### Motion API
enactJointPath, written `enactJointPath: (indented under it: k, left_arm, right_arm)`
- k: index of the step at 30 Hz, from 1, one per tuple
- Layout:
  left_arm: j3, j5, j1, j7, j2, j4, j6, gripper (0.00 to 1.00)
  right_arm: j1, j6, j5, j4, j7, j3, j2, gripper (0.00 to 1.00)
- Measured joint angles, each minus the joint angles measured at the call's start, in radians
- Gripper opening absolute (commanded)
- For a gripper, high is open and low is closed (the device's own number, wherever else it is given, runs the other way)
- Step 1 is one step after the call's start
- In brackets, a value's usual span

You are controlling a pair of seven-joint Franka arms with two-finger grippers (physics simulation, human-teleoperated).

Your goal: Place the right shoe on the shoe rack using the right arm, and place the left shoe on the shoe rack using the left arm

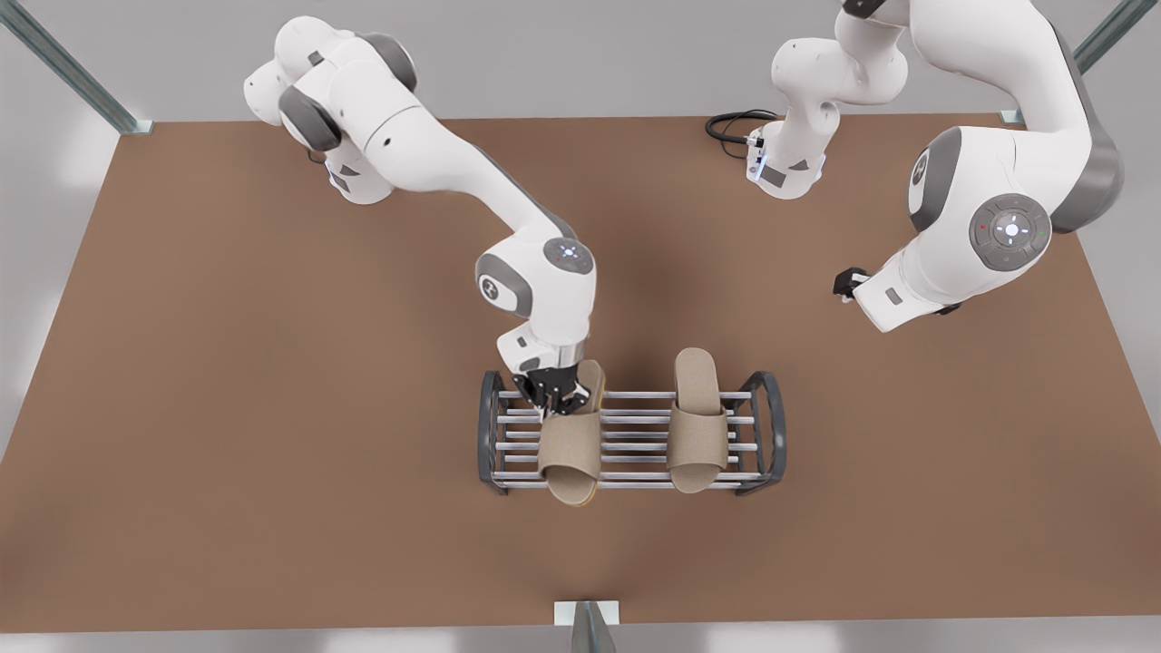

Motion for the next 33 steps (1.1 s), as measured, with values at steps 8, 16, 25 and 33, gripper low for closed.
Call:
enactJointPath:
  k: [8,16,25,33]
  left_arm:
    - [0.000,0.000,0.000,0.017,0.002,-0.004,-0.001,1.00]
    - [0.000,0.000,0.000,0.029,-0.001,-0.006,-0.003,1.00]
    - [-0.001,0.002,-0.001,0.036,-0.010,-0.006,-0.006,1.00]
    - [-0.001,0.004,0.000,0.040,-0.012,-0.006,-0.003,1.00]
  right_arm:
    - [-0.017,0.012,-0.025,-0.055,0.004,0.009,-0.019,1.00]
    - [-0.171,0.017,-0.031,-0.211,-0.017,0.202,-0.216,1.00]
    - [-0.527,-0.374,0.413,-0.188,-0.167,0.150,-0.545,1.00]
    - [-0.565,-0.609,0.497,-0.195,-0.544,-0.011,-0.559,1.00]
